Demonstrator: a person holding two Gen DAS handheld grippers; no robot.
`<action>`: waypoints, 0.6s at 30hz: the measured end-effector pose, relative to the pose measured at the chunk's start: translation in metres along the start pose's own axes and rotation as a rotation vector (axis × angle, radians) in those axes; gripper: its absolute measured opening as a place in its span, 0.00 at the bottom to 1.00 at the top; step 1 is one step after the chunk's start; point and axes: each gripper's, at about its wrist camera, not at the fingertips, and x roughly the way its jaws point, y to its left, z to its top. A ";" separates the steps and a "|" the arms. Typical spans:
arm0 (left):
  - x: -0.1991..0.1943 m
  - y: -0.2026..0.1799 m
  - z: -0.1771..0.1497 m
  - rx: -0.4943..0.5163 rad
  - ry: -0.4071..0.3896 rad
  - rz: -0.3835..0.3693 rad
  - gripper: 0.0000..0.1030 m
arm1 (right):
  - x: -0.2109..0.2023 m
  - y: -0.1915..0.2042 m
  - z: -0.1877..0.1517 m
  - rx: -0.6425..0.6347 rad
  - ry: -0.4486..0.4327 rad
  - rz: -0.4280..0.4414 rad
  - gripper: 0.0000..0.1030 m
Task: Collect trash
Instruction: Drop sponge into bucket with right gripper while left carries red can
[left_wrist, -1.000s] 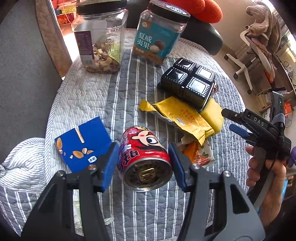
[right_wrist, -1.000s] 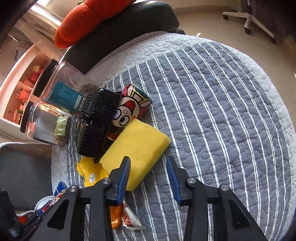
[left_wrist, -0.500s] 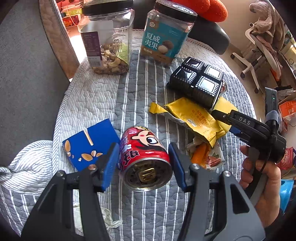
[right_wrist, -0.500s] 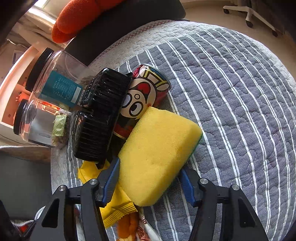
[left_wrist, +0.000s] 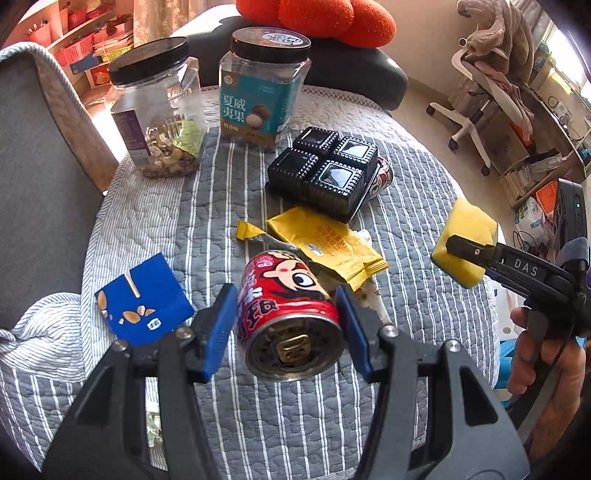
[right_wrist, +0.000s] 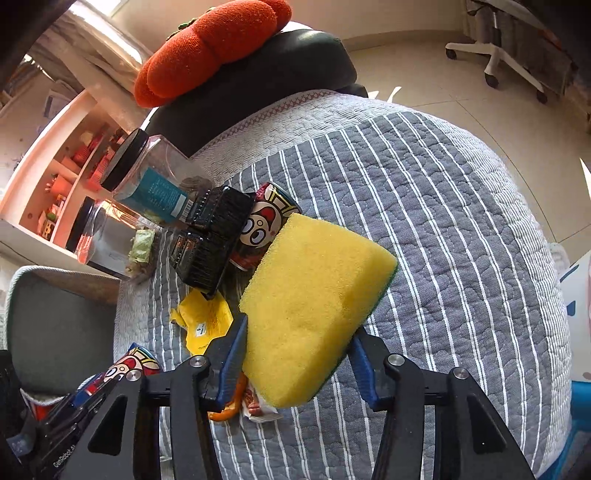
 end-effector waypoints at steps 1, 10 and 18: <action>-0.001 -0.005 0.000 0.008 -0.004 -0.006 0.55 | -0.008 -0.005 -0.001 0.003 -0.003 -0.004 0.51; -0.002 -0.055 0.001 0.073 -0.018 -0.059 0.55 | -0.062 -0.063 -0.013 0.048 -0.029 -0.051 0.51; 0.004 -0.112 0.002 0.133 -0.017 -0.119 0.55 | -0.098 -0.115 -0.022 0.106 -0.055 -0.108 0.51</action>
